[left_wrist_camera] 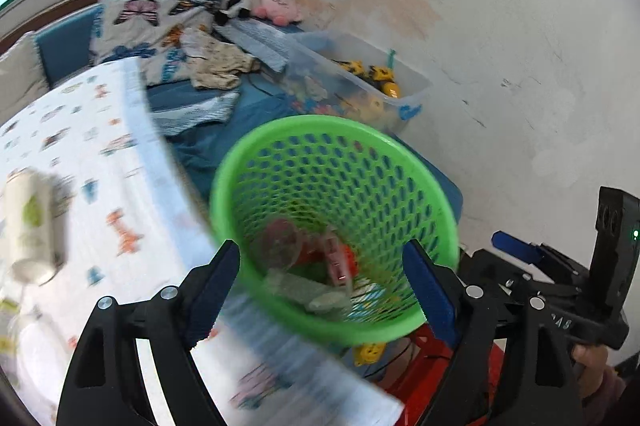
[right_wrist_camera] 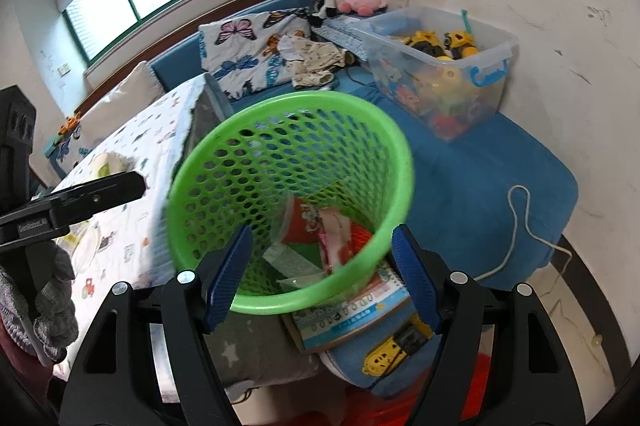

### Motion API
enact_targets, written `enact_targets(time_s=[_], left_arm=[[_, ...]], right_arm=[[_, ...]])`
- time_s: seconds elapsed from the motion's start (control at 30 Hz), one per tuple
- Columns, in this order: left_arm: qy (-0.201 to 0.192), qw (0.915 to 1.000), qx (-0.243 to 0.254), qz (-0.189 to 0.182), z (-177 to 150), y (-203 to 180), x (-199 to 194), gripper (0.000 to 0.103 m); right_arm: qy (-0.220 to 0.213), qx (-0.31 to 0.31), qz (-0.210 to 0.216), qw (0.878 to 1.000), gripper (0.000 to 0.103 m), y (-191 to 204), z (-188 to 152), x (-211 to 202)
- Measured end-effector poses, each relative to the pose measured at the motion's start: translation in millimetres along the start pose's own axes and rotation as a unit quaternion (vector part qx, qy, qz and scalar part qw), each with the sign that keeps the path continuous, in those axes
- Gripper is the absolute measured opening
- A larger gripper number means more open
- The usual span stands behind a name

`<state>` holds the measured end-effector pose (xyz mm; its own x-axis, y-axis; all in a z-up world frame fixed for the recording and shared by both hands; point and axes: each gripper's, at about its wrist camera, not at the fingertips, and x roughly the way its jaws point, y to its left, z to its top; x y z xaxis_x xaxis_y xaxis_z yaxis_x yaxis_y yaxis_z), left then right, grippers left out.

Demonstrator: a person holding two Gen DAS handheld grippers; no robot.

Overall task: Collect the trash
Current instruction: 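Move both tools back over the bed toward the water bottle and paper cup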

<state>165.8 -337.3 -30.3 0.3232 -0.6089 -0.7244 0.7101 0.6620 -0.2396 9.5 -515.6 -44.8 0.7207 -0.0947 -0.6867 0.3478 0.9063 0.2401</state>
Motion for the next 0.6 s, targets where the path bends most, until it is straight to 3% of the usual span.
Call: enact_targets(time_s=[0.6], left_arm=[[-0.051, 0.9896, -0.063, 0.119, -57.4, 114.9, -107.8, 0.08]], right_arm=[[0.01, -0.078, 0.07, 0.994, 0.074, 111.1, 8.7, 11.6]])
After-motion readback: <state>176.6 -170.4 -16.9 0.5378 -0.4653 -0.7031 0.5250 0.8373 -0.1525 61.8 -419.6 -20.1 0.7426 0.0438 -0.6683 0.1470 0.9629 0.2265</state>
